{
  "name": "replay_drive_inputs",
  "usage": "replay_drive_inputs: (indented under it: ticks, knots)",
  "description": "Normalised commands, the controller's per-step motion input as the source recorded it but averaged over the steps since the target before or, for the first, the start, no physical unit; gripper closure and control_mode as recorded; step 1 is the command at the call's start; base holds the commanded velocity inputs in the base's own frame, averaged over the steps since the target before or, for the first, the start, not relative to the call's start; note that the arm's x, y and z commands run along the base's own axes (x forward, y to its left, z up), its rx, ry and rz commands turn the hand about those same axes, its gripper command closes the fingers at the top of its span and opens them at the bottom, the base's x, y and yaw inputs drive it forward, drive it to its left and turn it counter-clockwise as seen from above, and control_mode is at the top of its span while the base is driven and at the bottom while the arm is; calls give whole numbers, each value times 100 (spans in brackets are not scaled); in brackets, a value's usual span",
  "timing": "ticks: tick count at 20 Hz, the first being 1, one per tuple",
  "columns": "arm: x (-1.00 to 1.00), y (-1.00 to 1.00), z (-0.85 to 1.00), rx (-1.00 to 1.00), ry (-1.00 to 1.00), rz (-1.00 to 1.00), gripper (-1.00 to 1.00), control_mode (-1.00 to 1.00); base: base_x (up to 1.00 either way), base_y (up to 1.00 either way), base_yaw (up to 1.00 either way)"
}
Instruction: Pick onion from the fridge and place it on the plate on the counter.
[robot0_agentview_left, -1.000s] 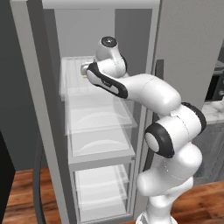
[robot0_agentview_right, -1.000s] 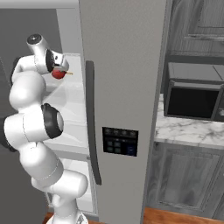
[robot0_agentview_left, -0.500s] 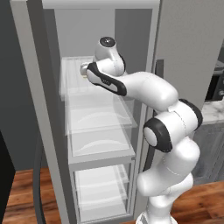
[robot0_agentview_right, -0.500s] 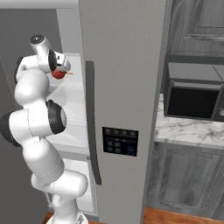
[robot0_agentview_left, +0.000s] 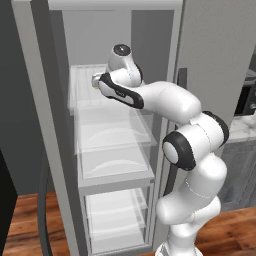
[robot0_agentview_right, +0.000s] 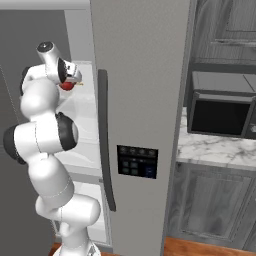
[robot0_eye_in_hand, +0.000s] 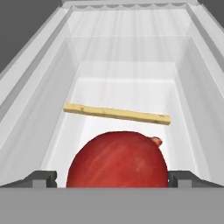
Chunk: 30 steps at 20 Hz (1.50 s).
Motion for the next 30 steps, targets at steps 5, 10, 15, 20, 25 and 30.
replay_drive_inputs:
  ticks: [5,10,15,20,25,30]
  knots:
    - [8,0,-10,0,0,0,-100,-100,0,0,0]
    - [2,0,-12,0,2,0,-100,-100,0,0,0]
    - [0,0,-2,0,2,0,-100,-100,0,0,0]
    - [0,0,0,0,0,0,-100,-100,0,0,0]
    - [0,0,0,-1,0,0,-100,-100,0,0,0]
    - [0,0,0,0,0,0,100,-100,0,0,0]
